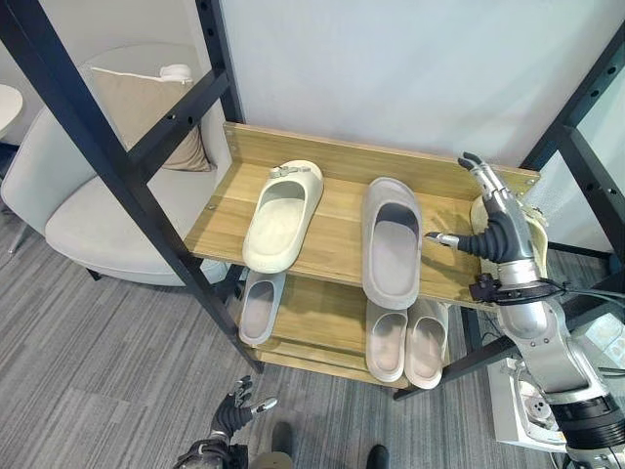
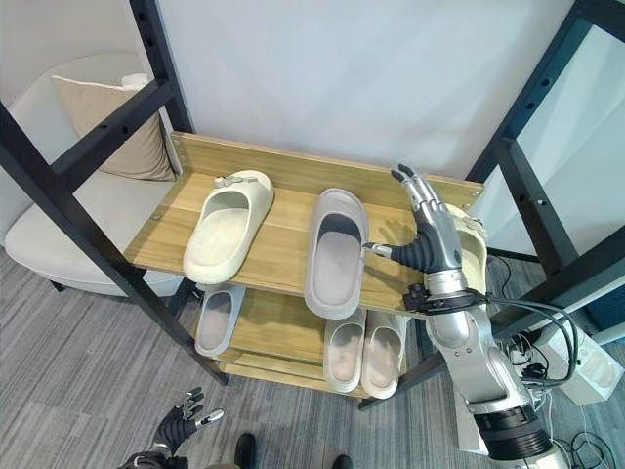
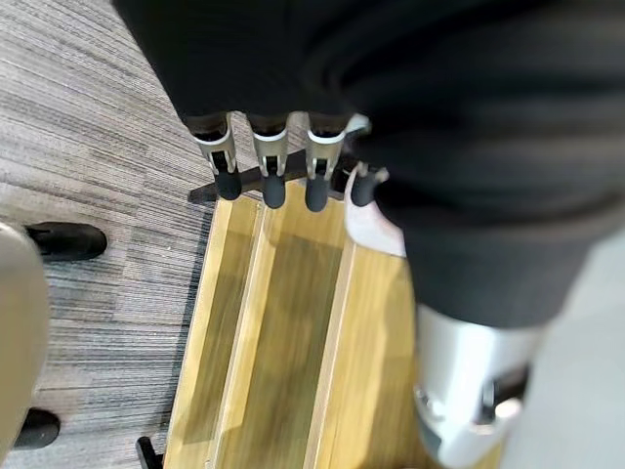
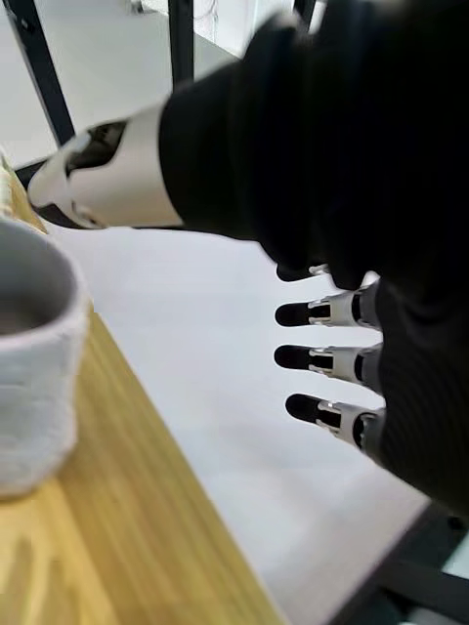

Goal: Arrange the slippers neatly on the shoe rack.

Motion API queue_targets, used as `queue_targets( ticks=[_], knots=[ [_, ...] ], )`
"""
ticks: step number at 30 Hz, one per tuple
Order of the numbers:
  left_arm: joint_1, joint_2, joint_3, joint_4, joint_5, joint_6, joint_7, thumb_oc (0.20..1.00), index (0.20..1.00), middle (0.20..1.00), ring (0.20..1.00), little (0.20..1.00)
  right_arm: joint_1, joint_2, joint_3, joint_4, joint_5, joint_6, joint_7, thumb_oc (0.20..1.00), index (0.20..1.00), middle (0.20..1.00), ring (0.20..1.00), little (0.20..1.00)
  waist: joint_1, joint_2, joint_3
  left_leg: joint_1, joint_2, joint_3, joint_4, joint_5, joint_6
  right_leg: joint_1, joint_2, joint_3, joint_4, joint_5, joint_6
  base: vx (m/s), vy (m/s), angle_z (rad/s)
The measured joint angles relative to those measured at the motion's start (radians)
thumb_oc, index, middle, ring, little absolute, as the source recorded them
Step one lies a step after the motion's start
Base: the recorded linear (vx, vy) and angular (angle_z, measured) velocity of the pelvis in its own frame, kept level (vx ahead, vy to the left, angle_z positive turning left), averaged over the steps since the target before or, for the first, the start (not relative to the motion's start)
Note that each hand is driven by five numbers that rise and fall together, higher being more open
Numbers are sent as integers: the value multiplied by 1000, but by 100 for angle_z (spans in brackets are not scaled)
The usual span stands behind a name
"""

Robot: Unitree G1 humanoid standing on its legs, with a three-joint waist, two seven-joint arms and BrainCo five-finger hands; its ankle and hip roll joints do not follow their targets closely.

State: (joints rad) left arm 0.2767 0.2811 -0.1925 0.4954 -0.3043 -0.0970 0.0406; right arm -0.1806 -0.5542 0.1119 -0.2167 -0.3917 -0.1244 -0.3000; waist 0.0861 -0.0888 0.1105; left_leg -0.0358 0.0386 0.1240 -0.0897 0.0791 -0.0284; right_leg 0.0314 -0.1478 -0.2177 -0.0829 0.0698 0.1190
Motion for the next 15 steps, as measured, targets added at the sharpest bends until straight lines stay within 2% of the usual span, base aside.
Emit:
queue_targets(
  ticks=[4, 10, 15],
  knots=[
    [-9, -16, 0, 0, 0, 0, 0, 1000, 1000, 1000, 1000, 1000, 0, 19, 17, -30, 0, -4, 9, 1000, 1000, 1000, 1000, 1000, 0, 0, 8, 1, 0, 0, 0, 0, 0, 1, 0, 0, 0, 0, 0, 0, 0, 0],
    [-1, -15, 0, 0, 1, 0, 0, 1000, 1000, 1000, 1000, 1000, 20, 13, 34, -18, -2, -1, 36, 1000, 1000, 1000, 1000, 1000, 2, -16, 23, -5, 2, -4, -1, -1, -1, -3, 0, -2, -3, -3, 4, -5, -1, 1],
    [0, -8, 0, 0, 0, -1, -1, 1000, 1000, 1000, 1000, 1000, 5, -77, 34, 40, -13, 3, 41, 1000, 1000, 1000, 1000, 1000, 19, -33, 30, -36, 2, -17, 0, 9, 1, -26, 1, -13, -5, -2, 2, -10, -5, 6]
  ],
)
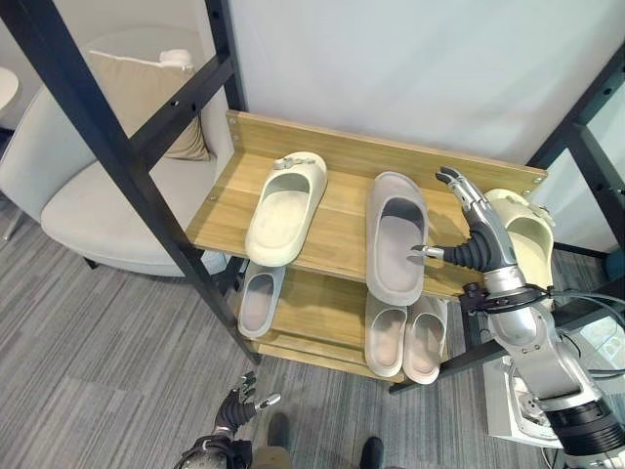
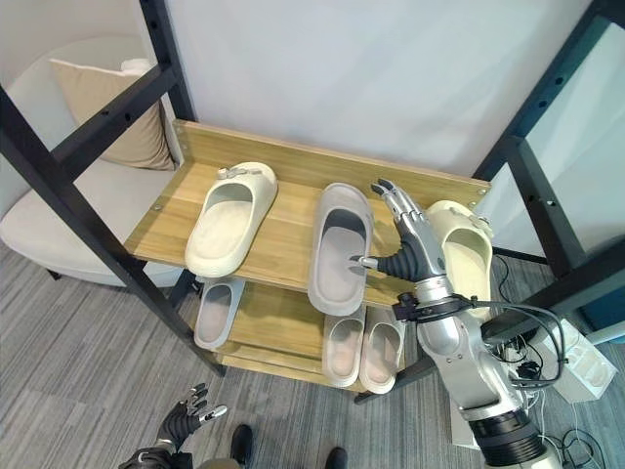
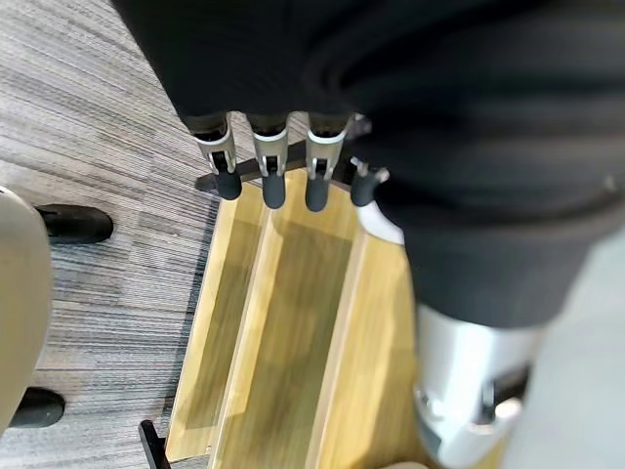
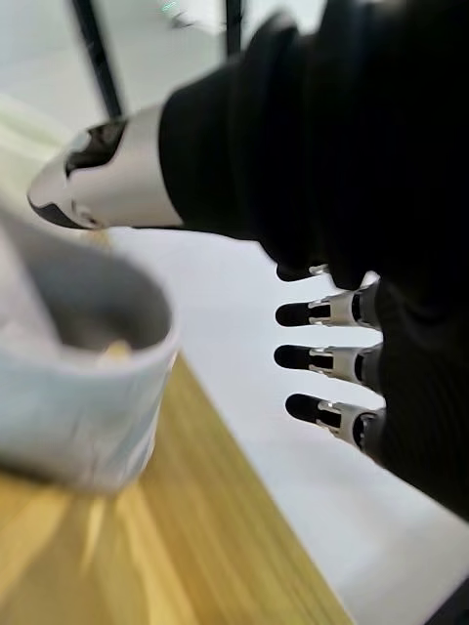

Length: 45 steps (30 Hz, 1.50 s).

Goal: Arrange the slippers neatly on the shoe rack.

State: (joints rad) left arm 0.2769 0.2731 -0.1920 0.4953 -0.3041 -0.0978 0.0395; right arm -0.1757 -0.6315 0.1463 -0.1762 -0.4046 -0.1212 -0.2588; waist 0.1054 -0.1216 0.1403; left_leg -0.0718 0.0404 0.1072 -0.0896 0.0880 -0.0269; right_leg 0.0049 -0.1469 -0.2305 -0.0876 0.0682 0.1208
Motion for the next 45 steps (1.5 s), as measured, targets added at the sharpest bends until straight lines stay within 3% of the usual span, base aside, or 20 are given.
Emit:
queue_targets(
  ticks=[3, 11, 12, 13, 14, 15, 29, 34, 37, 42, 44, 45],
  knots=[
    [0, 12, -1, 0, 0, -5, -3, 1000, 1000, 1000, 1000, 1000, -38, -87, -2, 63, -8, 2, -1, 1000, 1000, 1000, 1000, 1000, 7, -5, 4, -20, -2, -18, 2, 5, -1, -10, 0, -19, 0, 1, -1, -6, -2, 17],
    [-6, 44, 0, 1, -10, -14, -4, 1000, 1000, 1000, 1000, 1000, -191, -163, 4, 190, -7, 22, -16, 1000, 1000, 1000, 1000, 1000, 41, -14, 32, -48, -4, -40, 6, 11, -2, -25, 2, -43, 0, 1, -2, -2, 6, 10],
    [-7, 48, 0, 0, -28, -17, -4, 1000, 1000, 1000, 1000, 1000, -207, -163, 10, 190, -7, 22, -16, 595, 595, 595, 595, 595, 46, -16, 40, -50, -5, -41, 6, 15, 0, -27, 1, -44, 5, 2, -3, 3, 3, 3],
    [-7, 49, 0, 0, -30, -17, -4, 1000, 1000, 1000, 1000, 1000, -213, -164, 23, 193, -6, 22, -16, 595, 595, 595, 595, 595, 48, -16, 41, -52, -6, -42, 6, 15, 0, -27, 1, -45, 5, 2, -3, 4, -6, 5],
    [-8, 50, 0, 0, -30, -18, -4, 1000, 1000, 1000, 1000, 1000, -222, -164, 42, 202, -6, 21, -16, 432, 432, 432, 432, 432, 49, -17, 41, -53, -6, -43, 6, 15, 0, -27, 1, -45, 5, 2, -3, 3, -12, 8],
    [-14, 51, 0, -1, -30, -22, -5, 1000, 1000, 1000, 1000, 1000, -223, -164, 47, 205, -6, 19, -15, 200, 200, 200, 200, 200, 51, -18, 43, -57, -7, -44, 6, 15, 0, -28, 1, -46, 5, 2, -3, 3, -12, 8],
    [-18, 53, 4, 5, -30, -24, -10, 1000, 1000, 1000, 1000, 1000, -209, -142, 16, 203, -5, 14, -10, 200, 200, 200, 200, 200, 54, -23, 49, -68, -6, -56, 6, 16, -1, -36, 1, -49, 0, 1, -2, -1, -2, 1],
    [-19, 44, 40, 7, -30, -22, -7, 1000, 1000, 1000, 1000, 1000, -123, 10, -81, 82, 34, 17, -35, 200, 200, 200, 200, 200, 48, 3, 64, -50, -10, -50, 6, 18, 0, -22, -2, -43, 2, 1, -3, 1, -1, -1],
    [-19, 22, 72, 7, -30, -21, 1, 1000, 1000, 1000, 1000, 1000, -68, 131, -157, -106, 54, 7, -74, 200, 200, 200, 200, 200, 39, 39, 71, -33, -11, -44, 6, 18, 0, -6, -2, -41, 5, 1, -3, -6, -6, -1],
    [-12, -1, 77, 6, -30, -19, 2, 1000, 1000, 1000, 1000, 1000, -52, 178, -160, -236, 117, -39, -91, 200, 200, 200, 200, 200, 22, 55, 66, -17, -8, -42, 6, 17, -1, 10, 0, -40, 5, 0, -4, -39, -24, -2],
    [-6, -7, 74, 7, -30, -13, 2, 1000, 1000, 1000, 1000, 1000, -43, 241, -129, -290, 227, -52, -73, 200, 200, 200, 200, 200, 11, 59, 63, -10, -7, -40, 6, 18, -2, 16, -1, -38, 5, 0, -4, -49, -33, -3],
    [-4, -14, 71, 8, -30, -5, 3, 1000, 1000, 1000, 1000, 1000, -42, 290, -61, -323, 324, -89, -41, 200, 200, 200, 200, 200, -1, 66, 58, -10, -6, -42, 6, 18, -2, 16, -1, -36, 5, 0, -5, -67, -45, 0]
  ],
)
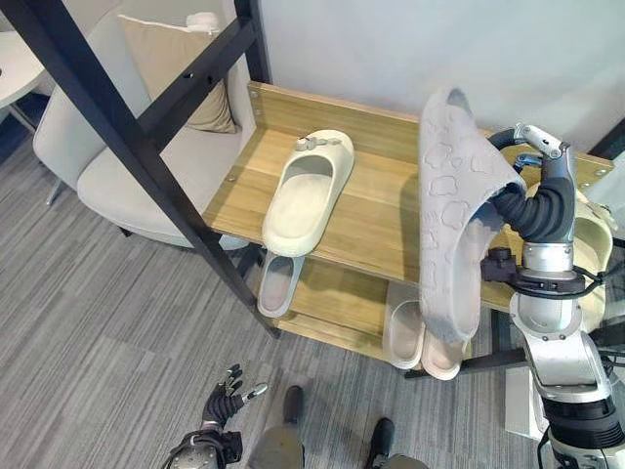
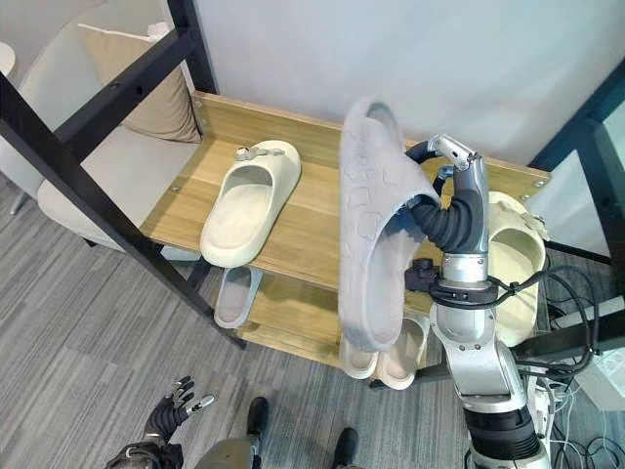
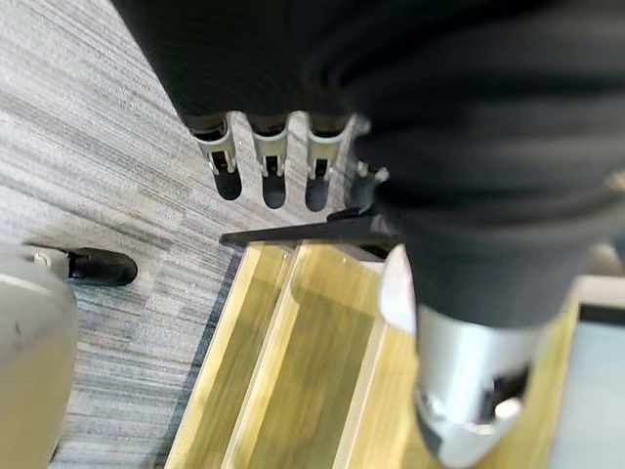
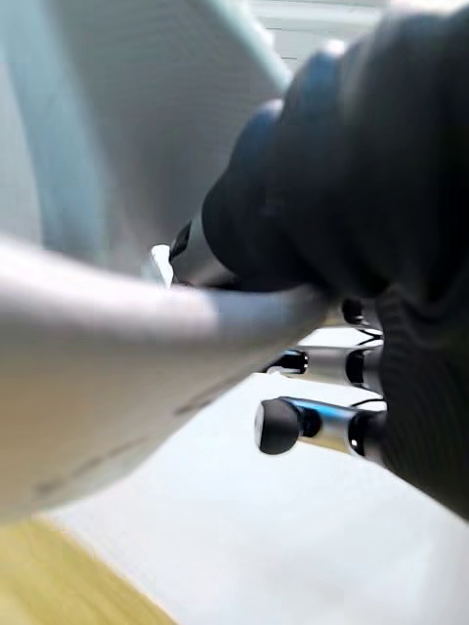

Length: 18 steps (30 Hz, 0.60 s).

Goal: Arrange the slippers neatly on the shoe rack.

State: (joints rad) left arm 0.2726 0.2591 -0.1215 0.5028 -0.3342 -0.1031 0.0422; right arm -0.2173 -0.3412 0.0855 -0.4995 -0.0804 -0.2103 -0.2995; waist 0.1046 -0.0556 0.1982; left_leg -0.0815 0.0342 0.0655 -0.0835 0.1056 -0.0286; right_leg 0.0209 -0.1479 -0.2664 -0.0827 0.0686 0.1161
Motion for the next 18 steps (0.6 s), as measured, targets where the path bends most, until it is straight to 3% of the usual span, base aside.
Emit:
queue_targets(
  ticks=[4, 9, 12, 18],
  knots=[
    [3, -10, -7, -1, 0, 2, -1, 1000, 1000, 1000, 1000, 1000, 0, 20, 194, -21, 200, -32, 127, 200, 200, 200, 200, 200, -1, 12, -24, 4, 1, -1, -1, 0, 0, 8, 1, -4, 0, 2, -1, -45, -34, 3],
    [19, -11, -16, 23, 0, 2, -1, 1000, 1000, 1000, 1000, 1000, -56, 76, 419, -3, 479, -32, 288, 200, 200, 200, 200, 200, 28, 11, -57, 14, 0, -25, -6, 1, -5, 31, 2, -23, 0, 0, -2, -45, -30, 11],
    [31, -4, -34, 31, 0, -2, 0, 1000, 1000, 1000, 1000, 1000, -73, 105, 460, 63, 548, -28, 349, 200, 200, 200, 200, 200, 67, 3, -80, 6, -5, -60, -7, -3, -15, 49, 0, -62, 0, -11, 0, -63, -39, 37],
    [24, 11, -32, 75, 1, -10, 0, 1000, 1000, 1000, 1000, 1000, -30, 91, 527, 232, 561, 0, 404, 200, 200, 200, 200, 200, 104, 1, -83, -24, -10, -114, -6, 6, -22, 59, 3, -135, 0, -22, -2, -34, -36, 37]
  ],
)
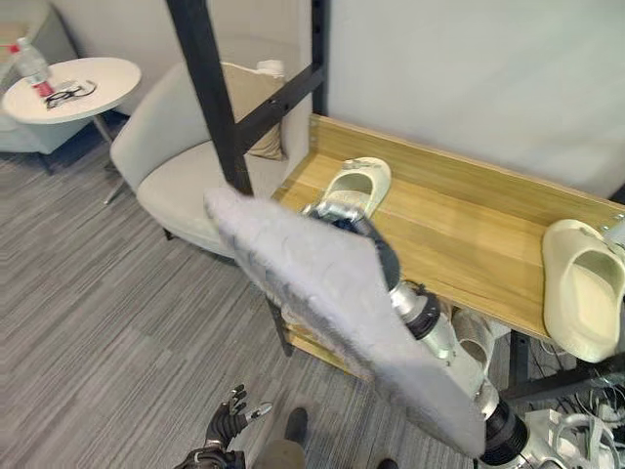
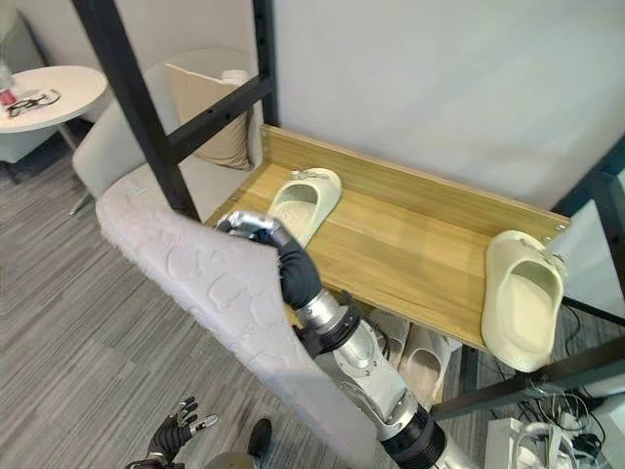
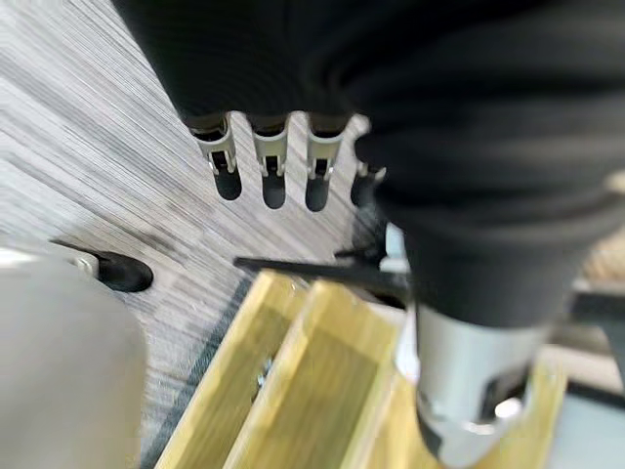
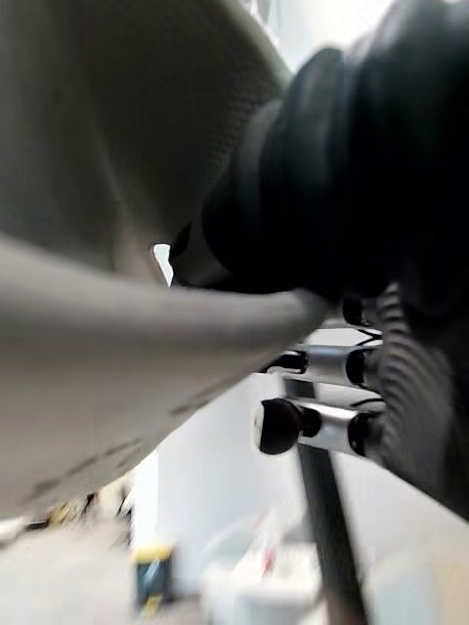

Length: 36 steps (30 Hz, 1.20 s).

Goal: Arrange the slippers neatly on the shoe rack.

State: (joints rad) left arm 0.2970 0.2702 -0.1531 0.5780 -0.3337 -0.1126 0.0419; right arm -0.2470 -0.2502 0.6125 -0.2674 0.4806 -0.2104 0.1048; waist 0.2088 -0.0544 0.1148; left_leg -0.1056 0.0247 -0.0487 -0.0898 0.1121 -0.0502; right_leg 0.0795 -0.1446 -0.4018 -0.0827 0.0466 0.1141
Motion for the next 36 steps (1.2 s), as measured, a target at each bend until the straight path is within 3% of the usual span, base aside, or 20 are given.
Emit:
queue_targets(
  ticks=[4, 6, 8, 9, 10, 11, 12, 16, 17, 18, 20, 21, 23, 27, 36],
  knots=[
    [2, 9, -1, 33, 0, -8, 2, 1000, 1000, 1000, 1000, 1000, 68, -84, 2, 225, -231, 60, -13, 200, 200, 200, 200, 200, 24, -1, 34, -19, -3, -45, 6, 22, -8, 0, 6, -45, 0, -12, 5, -122, -56, 34],
    [-25, 13, -17, 23, -1, -13, 17, 1000, 1000, 1000, 1000, 1000, 46, -96, -64, 281, -412, 41, -97, 200, 200, 200, 200, 200, 26, 16, 94, -85, 12, -66, 7, 66, -7, -56, 26, -63, 1, -9, 4, -446, -22, 23],
    [-107, 14, -97, -68, -38, -30, 47, 1000, 1000, 1000, 1000, 1000, -58, -160, -175, 346, -606, 35, -240, 200, 200, 200, 200, 200, 47, 108, 259, -256, 29, -82, 122, 91, -18, -234, 27, -70, 172, -53, -21, -491, 176, 25],
    [-123, 18, -122, -140, -51, -53, 57, 1000, 1000, 1000, 1000, 1000, -146, -175, -240, 422, -707, 45, -333, 200, 200, 200, 200, 200, 43, 155, 348, -370, 18, -83, 223, 91, -20, -371, -20, -69, 361, -111, -46, -175, 205, 34],
    [-163, 22, -135, -164, -81, -60, 64, 1000, 1000, 1000, 1000, 1000, -244, -187, -313, 509, -812, 91, -444, 200, 200, 200, 200, 200, 42, 206, 419, -465, -7, -82, 290, 39, -28, -515, -107, -63, 570, -205, -91, -52, 176, 38],
    [-178, 41, -125, -155, -83, -60, 80, 1000, 1000, 1000, 1000, 1000, -297, -170, -348, 520, -858, 115, -512, 200, 200, 200, 200, 200, 41, 195, 428, -545, -29, -64, 335, -12, -26, -618, -147, -42, 642, -238, -84, -39, 149, 18],
    [-193, 60, -117, -121, -84, -59, 89, 1000, 1000, 1000, 1000, 1000, -302, -151, -351, 484, -912, 121, -573, 200, 200, 200, 200, 200, 47, 186, 433, -575, -31, -46, 386, -32, -9, -646, -156, -17, 680, -242, -76, -83, 149, -8],
    [-208, 73, -122, -166, -88, -84, 94, 1000, 1000, 1000, 1000, 1000, -285, -177, -382, 414, -1054, 129, -734, 200, 200, 200, 200, 200, 37, 166, 436, -582, -63, -31, 438, -42, 7, -654, -176, 44, 736, -275, -57, -59, 78, 10],
    [-219, 83, -121, -199, -88, -99, 93, 1000, 1000, 1000, 1000, 1000, -299, -197, -407, 419, -1090, 142, -774, 200, 200, 200, 200, 200, 38, 156, 432, -610, -68, -26, 440, -42, 7, -685, -177, 56, 748, -280, -58, -7, 22, 25],
    [-234, 87, -121, -212, -88, -102, 93, 1000, 1000, 1000, 1000, 1000, -329, -217, -470, 456, -1111, 198, -824, 200, 200, 200, 200, 200, 37, 145, 433, -640, -72, -32, 472, -44, 19, -702, -176, 62, 759, -279, -58, -1, 6, 17],
    [-209, 122, -119, -309, -111, -89, 80, 1000, 1000, 1000, 1000, 1000, -343, -263, -482, 490, -1130, 198, -856, 200, 200, 200, 200, 200, 41, 119, 419, -655, -76, -33, 473, -42, 41, -714, -177, 61, 767, -281, -54, 20, -5, 20],
    [-172, 171, -105, -459, -122, -104, 65, 1000, 1000, 1000, 1000, 1000, -392, -352, -521, 576, -1131, 221, -868, 200, 200, 200, 200, 200, 44, 113, 415, -673, -83, -58, 468, -38, 42, -717, -180, 36, 767, -285, -54, 24, 0, 39],
    [-151, 192, -81, -475, -127, -136, 50, 1000, 1000, 1000, 1000, 1000, -478, -431, -563, 682, -1122, 284, -878, 200, 200, 200, 200, 200, 45, 97, 403, -680, -84, -69, 469, -37, 40, -715, -181, 20, 757, -292, -61, 0, -1, 26],
    [-150, 195, -83, -403, -161, -118, 37, 1000, 1000, 1000, 1000, 1000, -492, -438, -520, 662, -1114, 282, -893, 200, 200, 200, 200, 200, 46, 70, 375, -685, -84, -69, 471, -27, 39, -721, -181, 21, 761, -290, -49, -2, 5, 4],
    [-146, 187, -83, -418, -197, -120, 34, 1000, 1000, 1000, 1000, 1000, -524, -351, -463, 748, -1068, 284, -908, 200, 200, 200, 200, 200, 45, 87, 325, -786, -84, -79, 499, -39, 28, -834, -192, 22, 828, -328, -75, 29, -5, 2]
  ],
)
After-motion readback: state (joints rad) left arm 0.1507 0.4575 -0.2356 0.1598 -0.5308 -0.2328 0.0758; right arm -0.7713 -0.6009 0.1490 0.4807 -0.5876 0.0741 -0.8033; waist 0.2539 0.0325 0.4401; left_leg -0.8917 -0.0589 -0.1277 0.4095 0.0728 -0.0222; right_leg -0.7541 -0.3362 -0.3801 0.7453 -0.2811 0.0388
